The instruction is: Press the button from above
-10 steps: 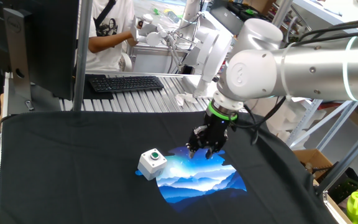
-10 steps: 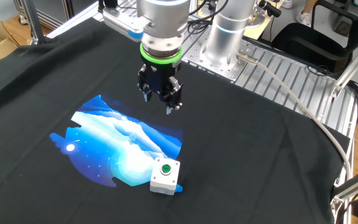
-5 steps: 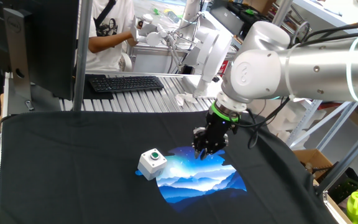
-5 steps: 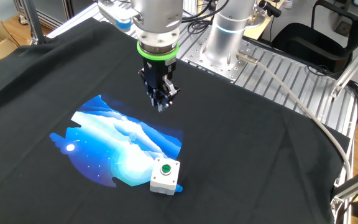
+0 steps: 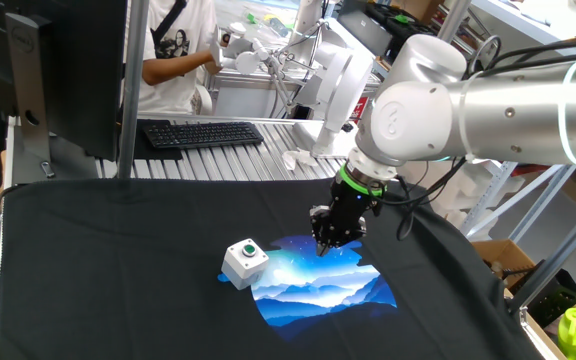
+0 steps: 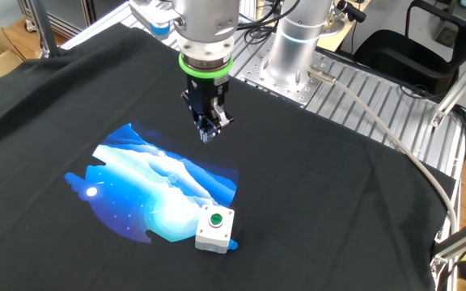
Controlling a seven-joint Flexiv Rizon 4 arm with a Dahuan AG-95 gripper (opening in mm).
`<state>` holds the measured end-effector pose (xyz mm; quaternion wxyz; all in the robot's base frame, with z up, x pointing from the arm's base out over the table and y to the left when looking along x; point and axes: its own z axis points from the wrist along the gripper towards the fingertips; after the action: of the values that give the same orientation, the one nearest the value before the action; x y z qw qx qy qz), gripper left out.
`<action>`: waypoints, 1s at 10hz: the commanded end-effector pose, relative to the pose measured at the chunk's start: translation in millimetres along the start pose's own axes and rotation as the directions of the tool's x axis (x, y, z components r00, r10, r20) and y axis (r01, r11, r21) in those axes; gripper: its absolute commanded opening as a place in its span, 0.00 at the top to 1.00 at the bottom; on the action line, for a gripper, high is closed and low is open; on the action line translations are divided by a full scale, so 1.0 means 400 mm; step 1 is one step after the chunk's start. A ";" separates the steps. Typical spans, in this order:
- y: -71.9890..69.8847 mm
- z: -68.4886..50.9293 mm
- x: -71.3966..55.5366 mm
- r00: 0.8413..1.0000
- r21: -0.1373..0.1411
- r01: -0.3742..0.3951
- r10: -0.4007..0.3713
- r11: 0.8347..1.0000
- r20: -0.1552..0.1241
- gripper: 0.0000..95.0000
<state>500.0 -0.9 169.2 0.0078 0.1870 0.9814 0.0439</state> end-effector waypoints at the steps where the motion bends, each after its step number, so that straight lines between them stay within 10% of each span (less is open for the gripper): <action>1: 0.002 -0.001 -0.001 1.000 -0.001 0.000 0.000 1.000 -0.002 1.00; 10: 0.015 0.000 -0.022 1.000 0.011 0.001 -0.001 1.000 -0.001 1.00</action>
<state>510.1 0.8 169.1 0.0078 0.1869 0.9817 0.0355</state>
